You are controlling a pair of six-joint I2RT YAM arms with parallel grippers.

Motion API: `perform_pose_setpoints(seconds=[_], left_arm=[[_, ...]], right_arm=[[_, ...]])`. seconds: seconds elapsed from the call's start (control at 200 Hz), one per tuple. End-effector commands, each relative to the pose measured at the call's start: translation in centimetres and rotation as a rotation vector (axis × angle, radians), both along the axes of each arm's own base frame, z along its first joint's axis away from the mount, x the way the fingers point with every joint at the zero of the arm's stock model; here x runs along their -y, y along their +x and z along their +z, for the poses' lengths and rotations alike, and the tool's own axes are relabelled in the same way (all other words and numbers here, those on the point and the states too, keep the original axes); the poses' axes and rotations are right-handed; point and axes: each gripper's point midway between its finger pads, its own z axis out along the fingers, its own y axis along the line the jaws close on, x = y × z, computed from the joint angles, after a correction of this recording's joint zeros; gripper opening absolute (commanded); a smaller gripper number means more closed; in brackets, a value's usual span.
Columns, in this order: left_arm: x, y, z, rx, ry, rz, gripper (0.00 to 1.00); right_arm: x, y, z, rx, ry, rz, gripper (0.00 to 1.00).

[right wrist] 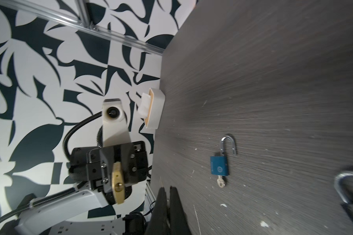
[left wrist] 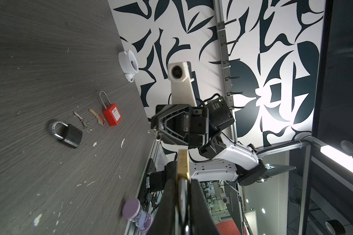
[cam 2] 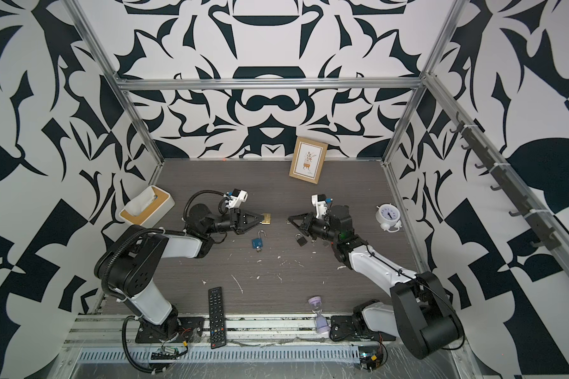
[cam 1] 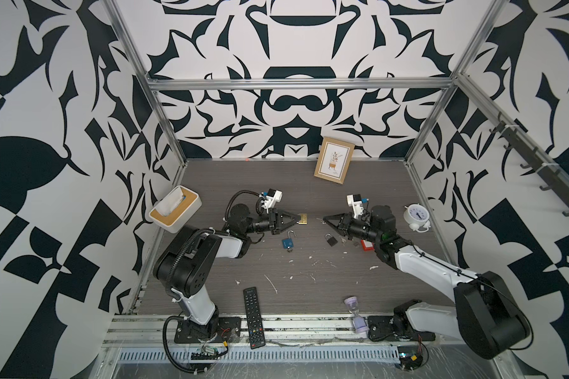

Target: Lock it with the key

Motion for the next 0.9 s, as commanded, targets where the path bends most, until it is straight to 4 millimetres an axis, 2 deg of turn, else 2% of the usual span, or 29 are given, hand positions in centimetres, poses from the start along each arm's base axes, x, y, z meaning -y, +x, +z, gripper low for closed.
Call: perform_pose_setpoints(seconds=[0.0, 0.24, 0.41, 0.735, 0.895], left_arm=[[-0.3, -0.1, 0.2, 0.048, -0.016, 0.002, 0.0], [-0.2, -0.2, -0.2, 0.043, -0.01, -0.012, 0.0], [-0.3, -0.2, -0.2, 0.037, -0.01, -0.022, 0.0], [-0.6, -0.4, -0.7, 0.028, -0.003, -0.024, 0.0], [-0.5, -0.3, -0.8, 0.029, -0.001, -0.027, 0.0]], right_arm=[[1.9, 1.1, -1.7, -0.012, -0.064, -0.172, 0.0], [1.1, 1.0, -4.0, -0.021, -0.151, -0.304, 0.0], [1.4, 1.2, -5.7, -0.051, -0.183, -0.411, 0.0], [-0.9, 1.2, -8.2, -0.11, -0.22, -0.461, 0.0], [-0.2, 1.5, -9.3, -0.124, -0.249, -0.534, 0.0]])
